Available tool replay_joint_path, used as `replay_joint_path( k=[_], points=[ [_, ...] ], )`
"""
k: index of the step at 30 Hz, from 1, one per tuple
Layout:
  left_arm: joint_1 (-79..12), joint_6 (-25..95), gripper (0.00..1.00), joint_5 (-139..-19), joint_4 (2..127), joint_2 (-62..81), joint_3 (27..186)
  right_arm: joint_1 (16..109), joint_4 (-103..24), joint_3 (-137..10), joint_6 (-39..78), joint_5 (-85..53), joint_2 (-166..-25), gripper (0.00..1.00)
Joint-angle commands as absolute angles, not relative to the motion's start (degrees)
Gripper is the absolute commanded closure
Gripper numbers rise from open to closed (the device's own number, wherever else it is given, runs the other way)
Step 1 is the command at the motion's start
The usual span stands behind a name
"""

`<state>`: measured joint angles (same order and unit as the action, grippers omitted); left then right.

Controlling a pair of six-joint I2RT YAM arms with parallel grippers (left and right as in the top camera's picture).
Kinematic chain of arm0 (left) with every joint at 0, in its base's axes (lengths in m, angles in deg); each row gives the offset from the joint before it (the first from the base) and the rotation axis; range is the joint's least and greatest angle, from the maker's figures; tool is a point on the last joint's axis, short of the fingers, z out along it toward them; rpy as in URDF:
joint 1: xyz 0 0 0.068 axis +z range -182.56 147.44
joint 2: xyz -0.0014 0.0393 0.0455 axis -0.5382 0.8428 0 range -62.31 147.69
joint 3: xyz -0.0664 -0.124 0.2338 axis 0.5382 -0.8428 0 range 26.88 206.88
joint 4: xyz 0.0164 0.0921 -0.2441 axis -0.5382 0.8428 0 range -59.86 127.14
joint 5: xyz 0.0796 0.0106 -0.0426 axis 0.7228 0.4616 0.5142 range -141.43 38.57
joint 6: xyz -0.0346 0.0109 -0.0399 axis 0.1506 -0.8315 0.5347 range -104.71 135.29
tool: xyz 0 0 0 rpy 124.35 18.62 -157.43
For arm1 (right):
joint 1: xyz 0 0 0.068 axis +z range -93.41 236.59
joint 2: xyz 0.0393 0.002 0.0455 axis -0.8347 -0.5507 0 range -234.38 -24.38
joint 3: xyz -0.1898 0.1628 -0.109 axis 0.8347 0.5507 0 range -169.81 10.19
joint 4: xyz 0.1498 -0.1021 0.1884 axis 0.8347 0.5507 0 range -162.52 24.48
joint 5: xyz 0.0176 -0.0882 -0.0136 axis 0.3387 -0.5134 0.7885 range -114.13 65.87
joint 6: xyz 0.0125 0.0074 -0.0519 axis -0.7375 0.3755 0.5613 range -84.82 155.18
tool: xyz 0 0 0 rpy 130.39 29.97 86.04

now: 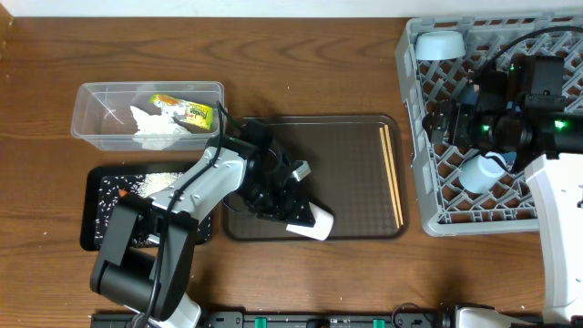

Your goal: Sort waste into correct bins and load items into the dishwasher rack

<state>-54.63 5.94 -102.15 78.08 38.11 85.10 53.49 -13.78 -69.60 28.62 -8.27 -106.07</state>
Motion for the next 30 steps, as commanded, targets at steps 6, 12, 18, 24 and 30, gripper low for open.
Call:
replay_joint_path(
  k=[6,12,18,24,30],
  points=[
    [-54.89,5.05,0.36,-105.43,76.72,38.24,84.36,54.37,-13.76,-69.67,28.38,-8.27,-105.77,0.01],
    [-56.90,5.07,0.38,-106.28,74.52,38.24,83.31,54.37,-13.76,-69.67,28.38,-8.27,-105.77,0.01],
    [-58.04,5.05,0.41,-106.21,74.36,38.27,83.09,54.37,-13.76,-69.69,28.38,-8.27,-105.77,0.01],
    [-58.04,5.29,0.54,-104.51,74.36,38.27,83.09,54.37,-13.76,-69.67,28.38,-8.27,-105.77,0.01],
    [-58.04,5.46,0.62,-104.53,74.34,38.27,83.09,54.37,-13.76,-69.69,28.38,-8.27,-105.77,0.01]
  ],
)
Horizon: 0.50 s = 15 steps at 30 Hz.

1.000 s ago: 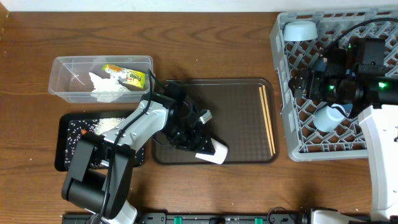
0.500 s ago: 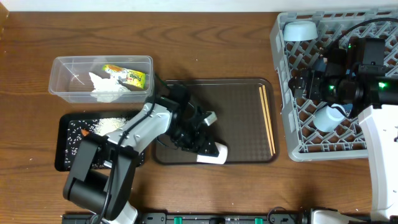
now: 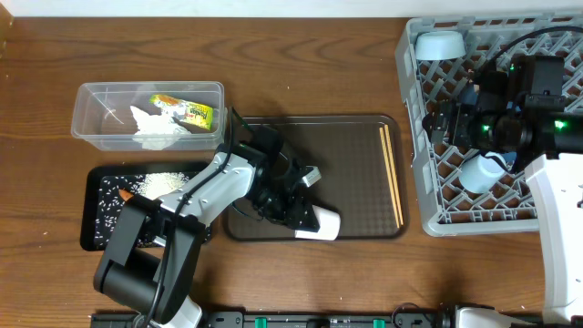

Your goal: Sort waste into correct bins and load items into the dishwasher rack

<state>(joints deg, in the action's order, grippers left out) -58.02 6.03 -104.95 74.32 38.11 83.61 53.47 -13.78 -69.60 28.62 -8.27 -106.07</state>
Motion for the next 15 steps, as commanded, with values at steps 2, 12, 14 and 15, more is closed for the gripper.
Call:
replay_joint_path(
  k=[2,12,14,15],
  points=[
    [-58.04,5.46,0.63,-104.53,74.25,38.27,83.09,54.37,-13.76,-69.69,28.38,-8.27,-105.77,0.01],
    [-58.06,5.50,0.63,-104.55,70.80,38.31,81.67,54.37,-13.76,-69.69,28.38,-8.27,-105.77,0.01],
    [-58.04,5.48,0.63,-104.53,69.99,38.31,81.12,54.37,-13.76,-69.69,28.38,-8.27,-105.77,0.01],
    [-58.04,5.50,0.62,-104.53,69.53,38.31,80.84,54.37,-13.76,-69.69,28.38,-8.27,-105.77,0.01]
  ],
)
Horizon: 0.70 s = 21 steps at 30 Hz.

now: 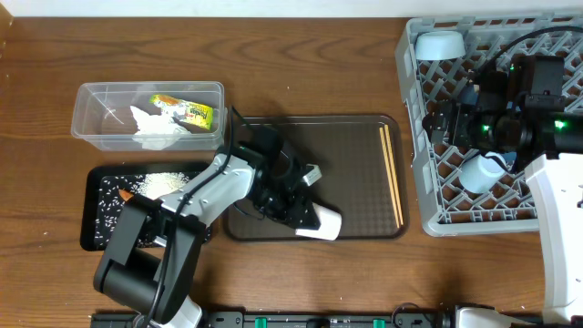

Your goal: Sort waste into correct bins and load items into the dishwasher rack

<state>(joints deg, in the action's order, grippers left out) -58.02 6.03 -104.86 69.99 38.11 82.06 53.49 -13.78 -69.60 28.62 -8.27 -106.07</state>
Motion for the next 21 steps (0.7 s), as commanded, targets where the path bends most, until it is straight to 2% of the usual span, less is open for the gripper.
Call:
replay_joint_path(
  k=[1,5,11,14,18,21],
  points=[
    [-58.04,5.50,0.62,-104.55,68.88,38.31,80.49,54.37,-13.76,-69.69,28.38,-8.27,-105.77,0.01],
    [-58.04,6.38,0.63,-104.53,66.47,38.31,79.18,54.37,-13.78,-69.69,28.38,-8.27,-105.77,0.01],
    [-58.04,7.01,0.71,-104.57,65.77,38.31,78.80,54.37,-13.76,-69.67,28.38,-8.27,-105.77,0.01],
    [-58.04,7.60,0.78,-104.57,65.75,38.31,78.80,54.37,-13.76,-69.69,28.38,-8.27,-105.77,0.01],
    [-58.04,8.74,0.93,-104.79,65.56,38.31,78.87,54.37,-13.76,-69.69,28.38,-8.27,-105.77,0.01],
    [-57.99,9.96,0.94,-104.81,65.60,38.29,79.15,54.37,-13.76,-69.69,28.38,-8.27,-105.77,0.01]
  ],
)
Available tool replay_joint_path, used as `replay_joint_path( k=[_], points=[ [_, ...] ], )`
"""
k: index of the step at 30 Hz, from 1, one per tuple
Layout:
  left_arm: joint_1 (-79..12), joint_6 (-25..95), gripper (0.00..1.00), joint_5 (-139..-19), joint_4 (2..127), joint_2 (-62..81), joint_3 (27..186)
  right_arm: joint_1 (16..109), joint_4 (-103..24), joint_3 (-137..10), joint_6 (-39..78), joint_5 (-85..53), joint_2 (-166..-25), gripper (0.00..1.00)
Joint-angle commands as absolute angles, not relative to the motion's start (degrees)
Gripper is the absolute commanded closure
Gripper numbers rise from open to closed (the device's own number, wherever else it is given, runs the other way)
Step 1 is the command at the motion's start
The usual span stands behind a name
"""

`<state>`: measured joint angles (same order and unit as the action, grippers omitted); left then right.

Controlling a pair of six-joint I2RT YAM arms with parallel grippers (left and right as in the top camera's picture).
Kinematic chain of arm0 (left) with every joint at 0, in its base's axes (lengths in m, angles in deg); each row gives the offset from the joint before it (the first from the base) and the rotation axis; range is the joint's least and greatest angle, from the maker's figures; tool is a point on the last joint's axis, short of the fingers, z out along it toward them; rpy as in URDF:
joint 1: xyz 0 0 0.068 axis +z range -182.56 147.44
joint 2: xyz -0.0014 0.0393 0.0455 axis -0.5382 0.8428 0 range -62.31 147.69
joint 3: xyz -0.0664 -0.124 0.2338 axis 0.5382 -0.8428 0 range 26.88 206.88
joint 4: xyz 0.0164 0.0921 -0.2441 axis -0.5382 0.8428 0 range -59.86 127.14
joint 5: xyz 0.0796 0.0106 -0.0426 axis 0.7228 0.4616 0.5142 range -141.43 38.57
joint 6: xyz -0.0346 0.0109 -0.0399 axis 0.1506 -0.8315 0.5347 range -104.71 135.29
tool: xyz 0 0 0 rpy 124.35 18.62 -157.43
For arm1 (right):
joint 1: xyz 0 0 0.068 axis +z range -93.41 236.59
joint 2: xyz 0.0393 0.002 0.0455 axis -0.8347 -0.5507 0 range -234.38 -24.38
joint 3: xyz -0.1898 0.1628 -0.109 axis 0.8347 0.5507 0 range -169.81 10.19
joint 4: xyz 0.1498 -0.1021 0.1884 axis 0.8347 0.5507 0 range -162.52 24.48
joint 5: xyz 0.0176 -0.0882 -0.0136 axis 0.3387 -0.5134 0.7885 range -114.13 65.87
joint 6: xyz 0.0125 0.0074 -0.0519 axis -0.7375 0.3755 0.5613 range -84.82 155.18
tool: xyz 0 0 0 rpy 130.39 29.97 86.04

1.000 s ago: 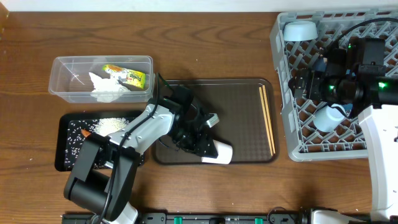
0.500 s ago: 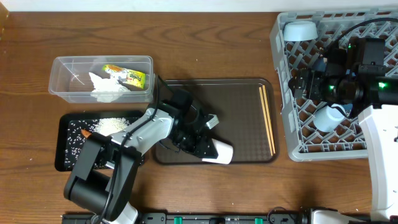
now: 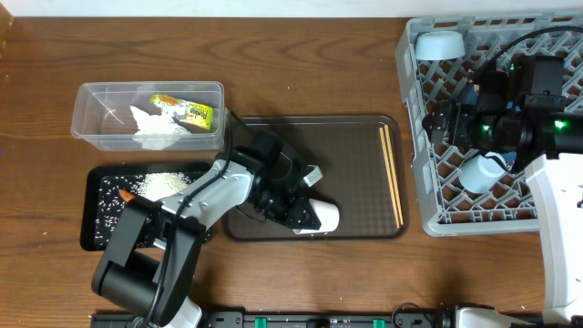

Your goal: Sort waste into correct bins and load items into the dishwasher rack

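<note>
A white cup [image 3: 325, 217] lies on its side at the front edge of the brown tray [image 3: 346, 146]. My left gripper [image 3: 301, 208] reaches in from the left and sits on the cup's left end, apparently shut on it. A pair of chopsticks [image 3: 393, 173] lies along the tray's right side. The grey dishwasher rack [image 3: 412, 137] stands at the right, holding a white bowl [image 3: 439, 43] and another white cup [image 3: 481, 171]. My right gripper [image 3: 453, 118] hangs over the rack; its dark fingers do not show clearly.
A clear bin [image 3: 91, 100] at the back left holds crumpled paper and a yellow-green wrapper [image 3: 182, 111]. In front of it is a black speckled tray [image 3: 105, 214] with white scraps. Bare wooden table lies between the trays and the rack.
The white cup has shifted slightly back and left with my left gripper, and less of it shows. The right arm has not moved.
My left gripper was at the cup near the tray's front middle. A second later cup and gripper stood a little farther right. They stayed there, and now have edged slightly back. The right arm stayed over the rack throughout.
</note>
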<state>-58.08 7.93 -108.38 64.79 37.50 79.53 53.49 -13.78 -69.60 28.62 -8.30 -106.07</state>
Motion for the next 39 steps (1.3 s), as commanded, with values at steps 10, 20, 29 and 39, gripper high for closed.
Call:
replay_joint_path(
  k=[10,20,29,39],
  points=[
    [-56.25,14.07,0.94,-118.41,62.08,36.04,81.17,54.37,-13.76,-69.69,28.38,-8.27,-105.77,0.01],
    [-51.31,17.57,0.94,-134.17,56.11,32.93,81.17,54.37,-13.76,-69.69,28.38,-8.27,-105.77,0.01],
    [-50.96,17.57,0.94,-134.61,56.13,32.93,81.17,54.37,-13.76,-69.69,28.38,-8.27,-105.77,0.01],
    [-50.96,19.67,0.94,-134.58,55.61,32.93,81.17,54.37,-13.76,-69.69,28.38,-8.27,-105.77,0.01]
  ],
)
